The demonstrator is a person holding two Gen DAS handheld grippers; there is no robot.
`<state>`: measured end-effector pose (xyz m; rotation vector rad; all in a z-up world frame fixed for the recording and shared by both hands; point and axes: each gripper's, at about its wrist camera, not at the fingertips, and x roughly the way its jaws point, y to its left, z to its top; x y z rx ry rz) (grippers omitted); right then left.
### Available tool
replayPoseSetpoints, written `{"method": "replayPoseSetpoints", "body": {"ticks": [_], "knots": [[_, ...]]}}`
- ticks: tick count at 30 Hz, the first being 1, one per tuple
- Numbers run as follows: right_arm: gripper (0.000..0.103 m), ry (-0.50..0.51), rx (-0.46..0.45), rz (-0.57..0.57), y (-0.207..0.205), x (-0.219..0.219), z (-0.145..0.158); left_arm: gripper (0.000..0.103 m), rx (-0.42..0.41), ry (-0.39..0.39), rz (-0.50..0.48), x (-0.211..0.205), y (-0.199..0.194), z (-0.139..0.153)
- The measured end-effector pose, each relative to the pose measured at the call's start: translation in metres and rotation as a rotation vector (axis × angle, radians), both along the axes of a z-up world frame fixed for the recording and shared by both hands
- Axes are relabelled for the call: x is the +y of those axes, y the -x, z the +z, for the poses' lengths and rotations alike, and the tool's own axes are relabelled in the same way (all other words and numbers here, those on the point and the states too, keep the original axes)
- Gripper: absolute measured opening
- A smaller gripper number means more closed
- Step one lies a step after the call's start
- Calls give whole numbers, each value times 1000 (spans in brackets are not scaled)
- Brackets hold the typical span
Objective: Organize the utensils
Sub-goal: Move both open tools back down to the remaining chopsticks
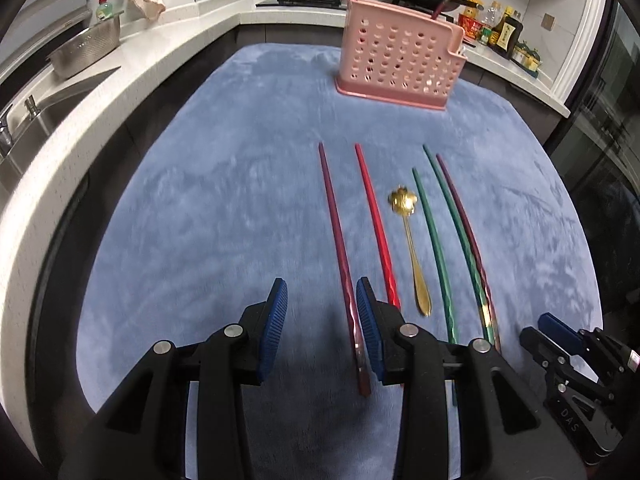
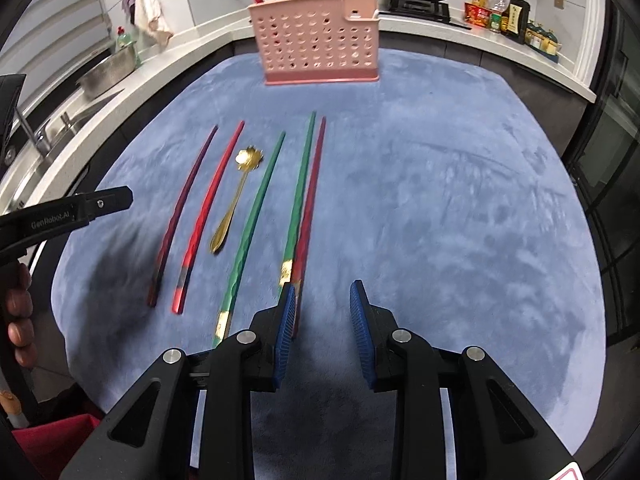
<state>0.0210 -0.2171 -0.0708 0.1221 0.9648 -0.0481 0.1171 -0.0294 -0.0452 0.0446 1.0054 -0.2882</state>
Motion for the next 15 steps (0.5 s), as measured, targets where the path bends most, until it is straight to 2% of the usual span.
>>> {"method": "replayPoseSetpoints", "body": {"ticks": [12,15], "knots": [[29,-42,61,23,1,7,-23,39,52,-3,-29,-4,15,-19],[29,-54,73,16,0,5,-28,43,63,0,-30,-4,17,-22]]}}
